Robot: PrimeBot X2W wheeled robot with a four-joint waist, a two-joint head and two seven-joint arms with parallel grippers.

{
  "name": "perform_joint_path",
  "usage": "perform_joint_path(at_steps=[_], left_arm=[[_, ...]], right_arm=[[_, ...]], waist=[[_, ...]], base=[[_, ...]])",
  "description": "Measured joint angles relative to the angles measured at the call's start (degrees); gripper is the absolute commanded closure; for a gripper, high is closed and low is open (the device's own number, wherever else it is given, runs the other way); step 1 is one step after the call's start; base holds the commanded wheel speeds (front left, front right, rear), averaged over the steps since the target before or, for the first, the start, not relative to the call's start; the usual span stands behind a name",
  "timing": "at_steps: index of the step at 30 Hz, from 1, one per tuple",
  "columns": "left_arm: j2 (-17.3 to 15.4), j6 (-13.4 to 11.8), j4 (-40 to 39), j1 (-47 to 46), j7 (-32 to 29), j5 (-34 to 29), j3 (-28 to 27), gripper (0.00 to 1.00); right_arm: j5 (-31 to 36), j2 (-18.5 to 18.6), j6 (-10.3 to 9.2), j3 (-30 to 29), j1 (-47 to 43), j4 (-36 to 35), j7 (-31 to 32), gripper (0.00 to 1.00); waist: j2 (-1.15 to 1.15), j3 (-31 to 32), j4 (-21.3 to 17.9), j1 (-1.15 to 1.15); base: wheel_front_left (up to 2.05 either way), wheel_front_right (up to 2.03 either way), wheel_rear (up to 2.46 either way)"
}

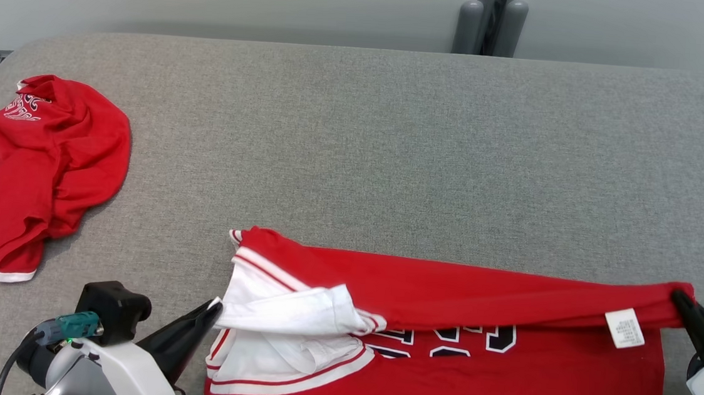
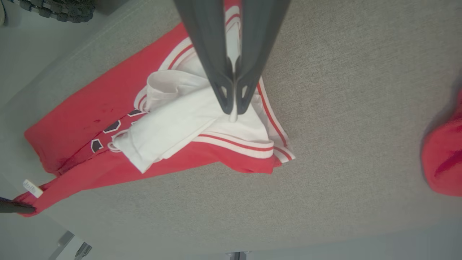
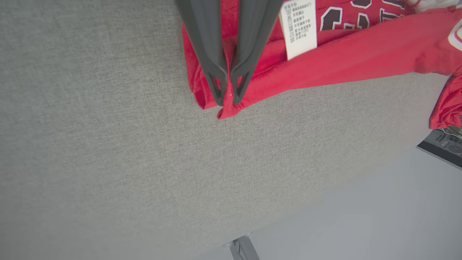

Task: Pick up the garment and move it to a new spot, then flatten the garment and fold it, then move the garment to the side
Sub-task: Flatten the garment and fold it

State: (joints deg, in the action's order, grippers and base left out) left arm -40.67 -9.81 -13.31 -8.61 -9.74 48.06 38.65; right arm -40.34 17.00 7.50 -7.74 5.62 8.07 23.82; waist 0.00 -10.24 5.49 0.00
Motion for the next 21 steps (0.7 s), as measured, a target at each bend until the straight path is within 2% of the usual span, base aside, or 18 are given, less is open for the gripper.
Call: perform_joint_path(at_steps=[7,14,15,16,17,18,19,20,21], left_arm=[[-1.9,0.16,-1.85,1.19,-3.36,0.96,1.36,1.0],[-3.09,0.75,-3.11,1.93,-6.12,1.62,2.9,1.0],[-3.1,0.74,-3.28,2.02,-6.13,1.76,2.89,1.0],[-3.14,0.74,-3.39,2.02,-6.19,1.86,2.88,1.0],[-3.24,0.73,-3.5,2.02,-6.36,1.88,2.86,0.61],[-3.39,0.67,-3.52,2.03,-6.38,1.89,2.86,0.32],[-3.57,0.66,-3.53,2.04,-6.54,1.92,2.82,0.09],[-3.76,0.67,-3.65,2.06,-6.94,2.09,2.86,0.0],[-3.88,0.67,-3.76,2.16,-7.06,2.33,2.83,0.0]], right_arm=[[1.31,-3.18,0.0,-3.68,-2.94,-4.41,7.98,1.0],[2.34,-6.23,0.0,-6.84,-4.93,-7.98,12.36,1.0],[2.41,-6.65,0.0,-7.57,-5.31,-8.2,13.0,0.87],[2.36,-7.38,0.0,-8.75,-5.49,-8.2,13.79,0.0],[2.01,-8.16,0.0,-9.89,-5.75,-7.92,15.48,0.0],[1.94,-8.68,0.0,-10.36,-6.22,-7.84,17.25,0.0],[1.96,-9.1,0.0,-10.53,-6.59,-8.22,18.57,0.0],[1.98,-9.55,0.0,-11.27,-6.58,-8.91,18.61,0.0],[2.25,-9.77,0.0,-12.38,-6.3,-9.46,18.92,0.0]], waist=[[0.0,-0.05,0.09,0.0],[0.0,-0.25,-0.05,0.0],[0.0,-0.36,-0.07,0.0],[0.0,-0.45,-0.12,0.0],[0.0,-0.51,-0.15,0.0],[0.0,-0.55,-0.18,0.0],[0.0,-0.59,-0.2,0.0],[0.0,-0.65,-0.23,0.0],[0.0,-0.7,-0.27,0.0]], base=[[0.0,0.0,0.0],[0.0,0.0,0.0],[0.0,0.0,0.0],[0.0,0.0,0.0],[0.0,0.0,0.0],[0.0,0.0,0.0],[0.0,0.0,0.0],[0.0,0.0,0.0],[0.0,0.0,0.0]])
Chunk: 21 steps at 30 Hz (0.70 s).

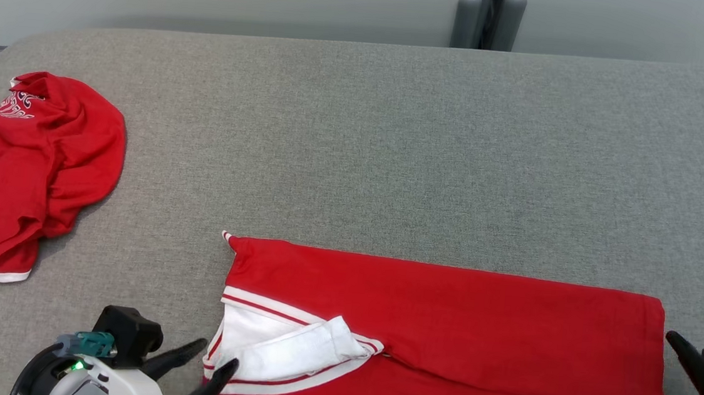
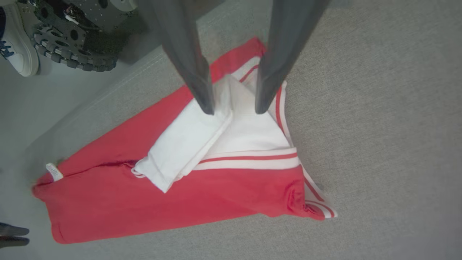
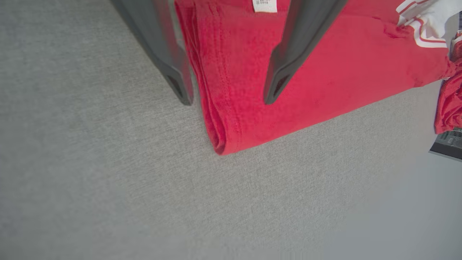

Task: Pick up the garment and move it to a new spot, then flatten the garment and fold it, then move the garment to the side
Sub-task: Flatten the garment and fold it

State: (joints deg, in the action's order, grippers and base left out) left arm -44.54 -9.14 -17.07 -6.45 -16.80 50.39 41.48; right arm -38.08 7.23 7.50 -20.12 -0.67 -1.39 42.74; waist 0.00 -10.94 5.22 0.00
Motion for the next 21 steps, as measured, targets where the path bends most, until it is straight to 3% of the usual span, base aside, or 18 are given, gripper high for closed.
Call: perform_joint_path(at_steps=[6,10,17,20,21], left_arm=[[-0.96,-0.59,-0.41,-0.02,0.12,0.43,-1.52,0.0],[-0.1,-1.92,-0.26,-1.14,2.98,0.43,-3.86,0.0],[6.13,-4.09,2.29,-3.58,13.25,-0.35,-8.56,0.0],[8.83,-4.91,4.68,-4.67,19.79,-2.11,-10.59,0.0],[11.13,-4.93,6.43,-4.76,23.73,-2.15,-11.4,0.0]], right_arm=[[4.19,-0.54,0.0,-3.15,2.42,-2.7,-1.01,0.0],[5.56,-1.0,0.0,-1.79,4.1,-4.37,-6.17,0.0],[7.42,0.48,0.0,3.66,5.09,-4.69,-18.97,0.0],[8.06,1.11,0.0,5.91,5.04,-3.6,-24.68,0.0],[9.31,1.82,0.0,7.59,4.74,-2.67,-28.4,0.0]], waist=[[0.0,0.24,-0.24,0.0],[0.0,0.73,-0.32,0.0],[0.0,1.98,-0.46,0.0],[0.0,2.49,-0.7,0.0],[0.0,2.73,-0.85,0.0]], base=[[0.0,0.0,0.0],[0.0,0.0,0.0],[0.0,0.0,0.0],[0.0,0.0,0.0],[0.0,0.0,0.0]])
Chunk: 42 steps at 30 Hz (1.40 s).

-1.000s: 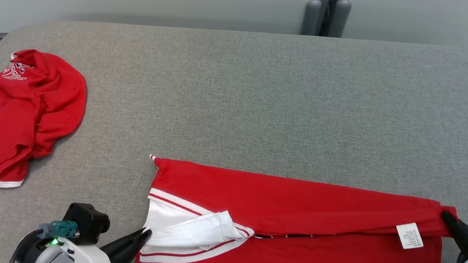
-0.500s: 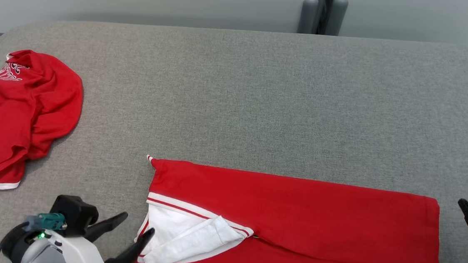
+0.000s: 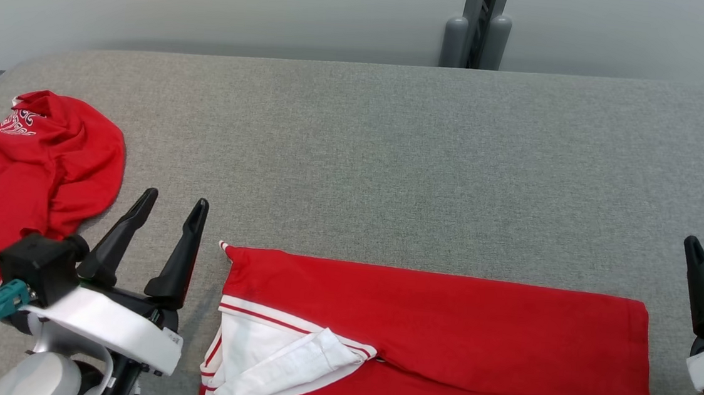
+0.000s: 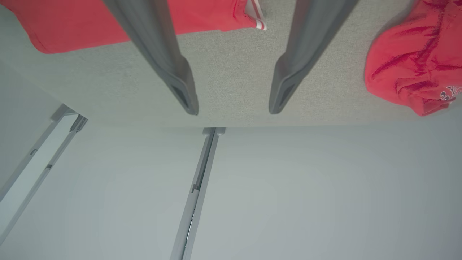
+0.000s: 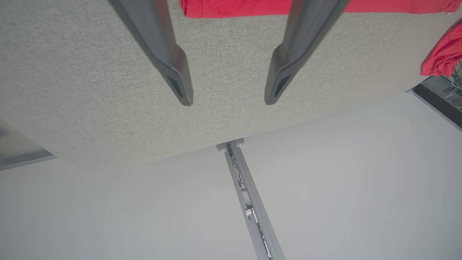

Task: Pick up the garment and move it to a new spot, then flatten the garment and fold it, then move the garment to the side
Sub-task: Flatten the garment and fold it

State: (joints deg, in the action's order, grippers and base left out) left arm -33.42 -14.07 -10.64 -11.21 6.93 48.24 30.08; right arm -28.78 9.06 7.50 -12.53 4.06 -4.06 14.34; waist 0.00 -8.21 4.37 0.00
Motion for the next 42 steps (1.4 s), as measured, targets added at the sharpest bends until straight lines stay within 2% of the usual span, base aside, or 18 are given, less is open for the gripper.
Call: perform_joint_path(at_steps=[6,11,13,18,32,42], left_arm=[[5.54,1.94,4.98,0.24,6.94,-0.43,-1.82,0.0],[10.55,4.25,8.37,1.83,7.9,-2.04,-3.76,0.0],[12.02,5.11,9.77,2.31,7.97,-3.85,-4.39,0.0],[15.45,7.75,12.37,3.07,7.99,-7.55,-6.12,0.0],[19.19,12.88,17.68,2.82,8.05,-13.16,-9.34,0.0],[19.73,14.51,19.53,2.52,8.05,-14.46,-10.42,0.0]], right_arm=[[2.09,0.98,0.0,3.53,-1.57,4.98,-10.42,0.0],[1.79,0.25,0.0,4.33,-2.61,10.07,-16.11,0.0],[3.18,1.22,0.0,5.19,-3.32,12.58,-17.5,0.0],[2.41,1.0,0.0,5.56,-3.37,17.44,-20.0,0.0],[-0.26,0.57,0.0,8.1,-0.73,29.41,-20.31,0.0],[-1.93,0.97,0.0,11.4,1.95,35.89,-19.57,0.0]], waist=[[0.0,0.55,-0.43,0.0],[0.0,1.07,-0.62,0.0],[0.0,1.03,-0.57,0.0],[0.0,0.57,-0.49,0.0],[0.0,-0.55,-0.07,0.0],[0.0,-1.14,0.61,0.0]], base=[[0.0,0.0,0.0],[0.0,0.0,0.0],[0.0,0.0,0.0],[0.0,0.0,0.0],[0.0,0.0,0.0],[0.0,0.0,0.0]])
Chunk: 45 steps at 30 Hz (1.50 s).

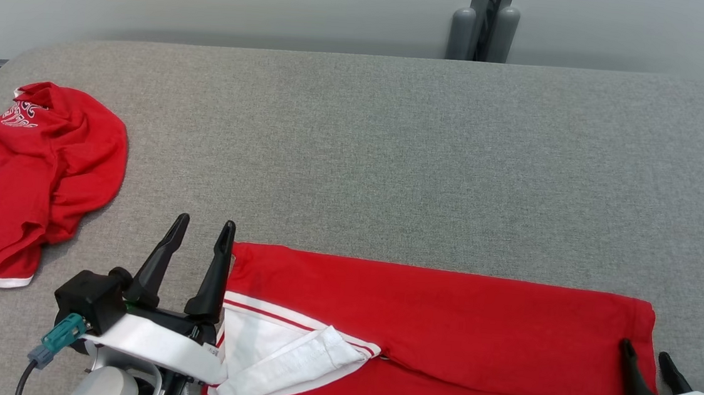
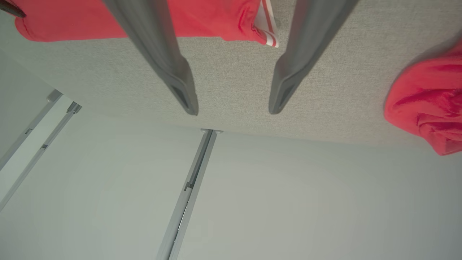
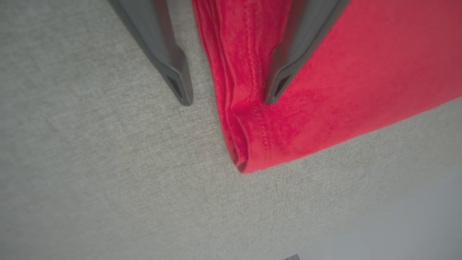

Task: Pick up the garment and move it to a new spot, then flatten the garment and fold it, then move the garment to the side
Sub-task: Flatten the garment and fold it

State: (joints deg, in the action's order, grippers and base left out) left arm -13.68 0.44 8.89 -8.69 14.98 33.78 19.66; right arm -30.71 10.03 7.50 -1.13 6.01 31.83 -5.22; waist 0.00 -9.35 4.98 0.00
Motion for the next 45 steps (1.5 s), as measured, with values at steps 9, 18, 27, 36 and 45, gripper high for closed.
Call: perform_joint_path(at_steps=[9,18,27,36,45], left_arm=[[0.52,0.54,0.33,-0.05,0.0,-0.81,-0.98,0.0],[1.38,1.09,0.63,-0.02,0.0,-1.44,-1.48,0.0],[1.66,1.47,0.96,-0.33,0.0,-1.94,-1.69,0.0],[1.99,1.49,1.56,-0.55,0.0,-2.02,-1.88,0.0],[2.26,1.26,2.38,1.1,0.0,-2.04,-2.6,0.0]], right_arm=[[-1.9,1.55,0.03,3.37,1.22,1.93,0.21,1.0],[-3.58,5.37,0.16,2.92,3.78,2.53,0.58,1.0],[-1.43,13.73,0.14,-0.32,9.88,6.67,3.43,1.0],[0.24,15.6,0.07,0.52,13.35,9.18,6.43,1.0],[-5.12,11.99,0.0,3.37,10.05,-3.71,19.34,1.0]], waist=[[0.0,-0.07,0.45,0.0],[0.0,-0.07,0.76,0.0],[0.0,-0.77,1.23,0.0],[0.0,0.15,1.48,0.0],[0.0,2.76,-0.31,0.0]], base=[[0.0,0.0,0.0],[0.0,0.0,0.0],[0.0,0.0,0.0],[0.0,0.0,0.0],[0.0,0.0,0.0]])
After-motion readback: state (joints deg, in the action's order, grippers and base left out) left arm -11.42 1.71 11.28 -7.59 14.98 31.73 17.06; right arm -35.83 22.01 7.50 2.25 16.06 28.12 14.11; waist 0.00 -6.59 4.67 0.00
